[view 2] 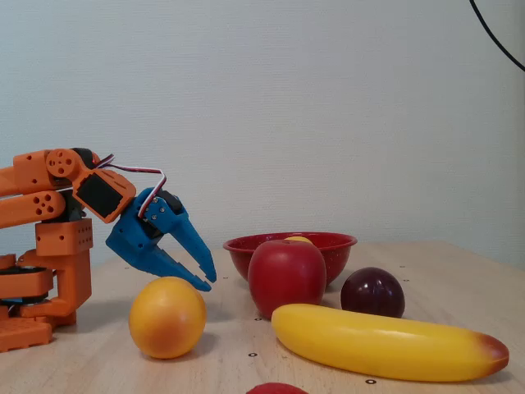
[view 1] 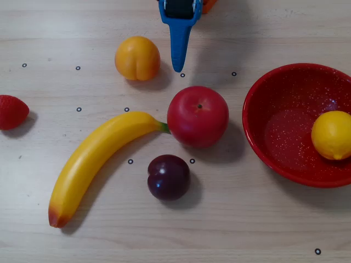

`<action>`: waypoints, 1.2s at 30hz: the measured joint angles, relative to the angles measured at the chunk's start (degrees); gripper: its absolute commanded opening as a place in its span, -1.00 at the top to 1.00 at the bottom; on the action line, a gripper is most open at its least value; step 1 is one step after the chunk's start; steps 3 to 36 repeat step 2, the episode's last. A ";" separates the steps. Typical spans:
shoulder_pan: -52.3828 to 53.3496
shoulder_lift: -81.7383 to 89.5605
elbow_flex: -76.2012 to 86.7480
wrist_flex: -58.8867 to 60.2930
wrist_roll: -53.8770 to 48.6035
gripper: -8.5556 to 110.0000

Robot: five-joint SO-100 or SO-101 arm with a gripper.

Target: Put the lemon in the red bowl.

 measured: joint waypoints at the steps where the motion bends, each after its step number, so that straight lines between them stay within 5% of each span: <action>1: 0.00 0.00 0.00 0.00 0.00 0.85; 36: 0.00 0.00 0.00 0.00 0.00 0.85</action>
